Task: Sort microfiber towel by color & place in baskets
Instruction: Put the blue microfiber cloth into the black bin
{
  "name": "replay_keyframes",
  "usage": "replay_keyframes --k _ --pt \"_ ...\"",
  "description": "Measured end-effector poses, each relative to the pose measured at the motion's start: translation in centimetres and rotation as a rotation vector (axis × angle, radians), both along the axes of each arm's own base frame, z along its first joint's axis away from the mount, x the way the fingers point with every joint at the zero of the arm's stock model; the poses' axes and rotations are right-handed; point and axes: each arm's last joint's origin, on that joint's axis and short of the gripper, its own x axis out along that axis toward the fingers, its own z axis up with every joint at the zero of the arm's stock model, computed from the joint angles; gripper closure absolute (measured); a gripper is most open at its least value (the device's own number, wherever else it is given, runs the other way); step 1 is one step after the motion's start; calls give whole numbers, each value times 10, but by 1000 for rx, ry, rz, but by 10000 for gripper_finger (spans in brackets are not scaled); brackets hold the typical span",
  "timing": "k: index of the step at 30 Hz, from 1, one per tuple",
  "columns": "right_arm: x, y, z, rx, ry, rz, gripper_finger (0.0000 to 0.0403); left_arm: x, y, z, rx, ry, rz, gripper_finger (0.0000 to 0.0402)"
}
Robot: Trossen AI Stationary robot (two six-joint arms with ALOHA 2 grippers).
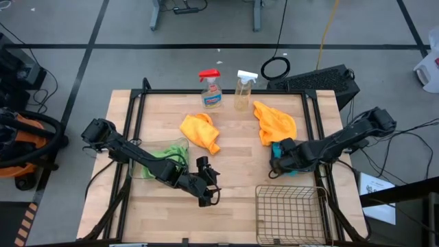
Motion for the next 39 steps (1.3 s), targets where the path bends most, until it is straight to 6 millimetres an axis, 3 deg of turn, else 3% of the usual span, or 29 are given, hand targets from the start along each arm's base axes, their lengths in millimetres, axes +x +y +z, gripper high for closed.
replay_keyframes --k 8,18,21,31,39 --pt "0 -5 -34 79 -52 -3 402 -1 -1 0 -15 6 -13 123" --pt "-1 -6 -37 149 -25 35 403 -1 -2 0 -26 12 -21 123" --pt "0 -5 -28 163 -7 55 403 -1 -2 -1 -36 17 -33 123" --pt "6 2 34 76 9 131 403 -1 -2 0 -38 14 -34 123" --pt "2 26 50 209 17 257 403 -1 -2 -1 -34 17 -36 123"
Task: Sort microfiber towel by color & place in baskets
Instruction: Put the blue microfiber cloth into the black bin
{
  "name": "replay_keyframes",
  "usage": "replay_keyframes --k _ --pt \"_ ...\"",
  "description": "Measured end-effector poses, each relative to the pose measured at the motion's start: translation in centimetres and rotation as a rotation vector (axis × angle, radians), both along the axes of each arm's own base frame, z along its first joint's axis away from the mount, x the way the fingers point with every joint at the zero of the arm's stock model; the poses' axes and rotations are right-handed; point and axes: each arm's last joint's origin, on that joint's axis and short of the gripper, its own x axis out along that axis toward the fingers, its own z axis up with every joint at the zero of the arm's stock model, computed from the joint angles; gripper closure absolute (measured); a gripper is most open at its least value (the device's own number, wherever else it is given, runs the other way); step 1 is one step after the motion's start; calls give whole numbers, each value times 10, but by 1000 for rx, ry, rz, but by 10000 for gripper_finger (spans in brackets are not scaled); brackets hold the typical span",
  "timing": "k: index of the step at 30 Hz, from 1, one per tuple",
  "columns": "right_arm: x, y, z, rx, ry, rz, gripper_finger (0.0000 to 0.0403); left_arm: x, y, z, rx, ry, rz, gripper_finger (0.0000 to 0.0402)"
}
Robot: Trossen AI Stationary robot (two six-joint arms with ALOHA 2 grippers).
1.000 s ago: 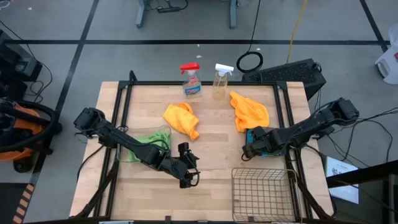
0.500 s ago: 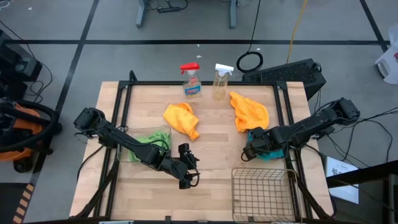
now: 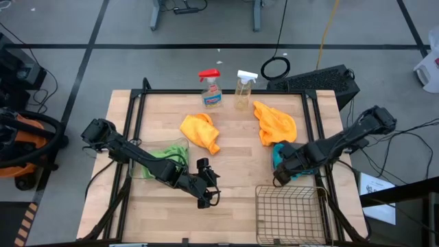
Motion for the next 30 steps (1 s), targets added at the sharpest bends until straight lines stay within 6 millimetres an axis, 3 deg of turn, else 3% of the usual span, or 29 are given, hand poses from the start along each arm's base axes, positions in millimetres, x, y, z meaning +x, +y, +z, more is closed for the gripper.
replay_keyframes --k 5,11,19,30 --pt "-6 10 -8 9 46 44 403 0 0 0 4 0 -3 123" --pt "-8 9 -18 -4 66 49 403 0 0 0 2 -2 -3 123" --pt "-12 -6 -39 -24 123 -8 403 0 0 1 0 -8 -2 123" --pt "-3 -30 -40 1 126 11 403 1 0 1 0 -8 -2 123"
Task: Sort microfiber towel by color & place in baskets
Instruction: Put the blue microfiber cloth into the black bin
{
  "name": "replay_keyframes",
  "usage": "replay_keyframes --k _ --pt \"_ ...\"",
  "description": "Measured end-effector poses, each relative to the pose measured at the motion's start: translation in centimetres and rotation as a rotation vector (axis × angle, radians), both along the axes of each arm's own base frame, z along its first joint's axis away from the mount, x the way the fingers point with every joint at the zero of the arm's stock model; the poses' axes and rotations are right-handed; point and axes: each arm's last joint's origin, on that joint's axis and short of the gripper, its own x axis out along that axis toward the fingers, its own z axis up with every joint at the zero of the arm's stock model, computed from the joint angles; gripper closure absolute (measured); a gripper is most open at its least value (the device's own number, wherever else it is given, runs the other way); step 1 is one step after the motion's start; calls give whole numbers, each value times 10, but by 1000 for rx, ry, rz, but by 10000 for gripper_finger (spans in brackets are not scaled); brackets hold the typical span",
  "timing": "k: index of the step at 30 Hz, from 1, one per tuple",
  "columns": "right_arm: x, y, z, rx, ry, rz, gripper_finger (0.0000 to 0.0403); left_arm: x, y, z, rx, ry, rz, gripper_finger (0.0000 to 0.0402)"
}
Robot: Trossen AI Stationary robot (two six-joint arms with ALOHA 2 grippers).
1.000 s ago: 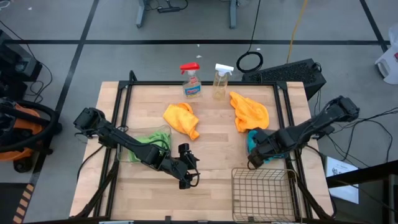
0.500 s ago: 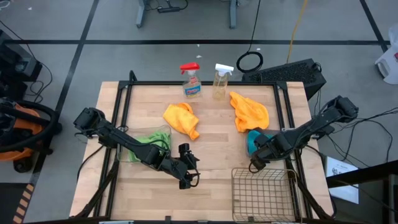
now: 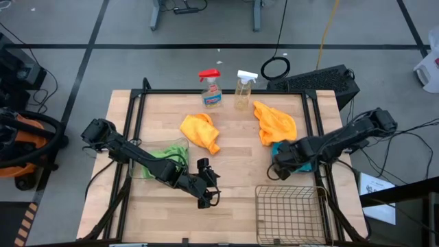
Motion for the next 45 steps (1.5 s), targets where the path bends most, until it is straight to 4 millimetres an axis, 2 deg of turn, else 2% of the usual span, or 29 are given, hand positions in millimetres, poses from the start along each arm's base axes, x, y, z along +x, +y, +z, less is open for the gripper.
replay_keyframes --k 7,11,17,23,27,30,36,45 --pt "5 -10 -3 123 -8 46 403 0 0 0 0 1 0 123" --pt "7 -14 -3 136 -23 45 403 0 0 0 0 1 0 123" --pt "5 -13 1 210 -21 47 403 0 0 0 -12 6 -8 123" --pt "2 -16 28 137 -12 43 403 0 0 0 -12 6 -10 123" --pt "0 -22 46 -28 -5 23 403 0 -1 0 -8 6 -14 123" --pt "-1 -27 53 -98 2 -8 403 0 0 0 -9 6 -14 123" --pt "-1 -27 46 -76 23 -34 403 0 0 0 -9 6 -13 123" --pt "-6 -29 7 -62 51 -51 403 0 -1 0 -9 6 -14 123"
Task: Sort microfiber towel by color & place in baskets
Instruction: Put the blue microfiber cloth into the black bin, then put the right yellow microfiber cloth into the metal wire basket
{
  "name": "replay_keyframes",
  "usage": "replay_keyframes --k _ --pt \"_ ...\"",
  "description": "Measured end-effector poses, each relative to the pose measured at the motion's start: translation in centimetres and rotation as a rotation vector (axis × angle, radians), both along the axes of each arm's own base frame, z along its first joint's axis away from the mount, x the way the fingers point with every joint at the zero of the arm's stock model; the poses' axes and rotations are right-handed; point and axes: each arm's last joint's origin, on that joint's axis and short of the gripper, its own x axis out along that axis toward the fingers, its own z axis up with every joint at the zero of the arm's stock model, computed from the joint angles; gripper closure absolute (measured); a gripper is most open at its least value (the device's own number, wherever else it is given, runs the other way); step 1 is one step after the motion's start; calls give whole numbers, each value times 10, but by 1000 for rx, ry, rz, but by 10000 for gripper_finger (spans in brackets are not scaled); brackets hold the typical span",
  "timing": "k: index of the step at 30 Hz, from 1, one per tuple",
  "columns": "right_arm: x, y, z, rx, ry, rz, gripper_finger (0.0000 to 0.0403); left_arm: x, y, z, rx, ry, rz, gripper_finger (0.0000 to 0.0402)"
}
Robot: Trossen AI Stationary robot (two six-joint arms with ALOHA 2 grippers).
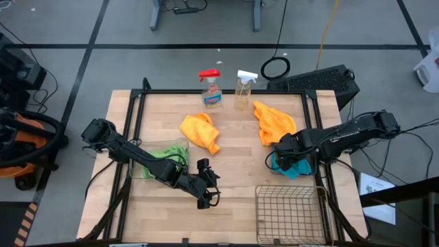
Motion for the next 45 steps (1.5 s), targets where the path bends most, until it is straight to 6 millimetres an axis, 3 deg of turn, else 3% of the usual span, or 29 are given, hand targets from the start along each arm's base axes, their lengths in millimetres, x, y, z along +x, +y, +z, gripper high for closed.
replay_keyframes --k 5,9,13,19,24,28,33,41,45 --pt "-7 -5 -19 -5 30 -15 403 0 0 0 -1 0 1 123" --pt "-4 -5 -18 3 0 10 403 0 0 0 -5 0 4 123" --pt "5 -4 7 8 -49 17 403 0 0 0 -5 0 5 123" --pt "20 -4 59 -54 -173 -3 403 0 0 0 3 -2 4 123" --pt "38 -27 85 -247 -256 -30 400 1 3 0 17 -8 25 123" --pt "56 -56 74 -268 -214 -17 376 3 6 0 18 -9 38 123" --pt "75 -85 44 -211 -90 0 309 2 7 -1 31 -1 49 123" --pt "94 -103 12 -144 -31 29 174 2 7 -1 33 1 50 123" --pt "99 -110 0 -137 2 42 129 2 8 -1 34 4 50 123"
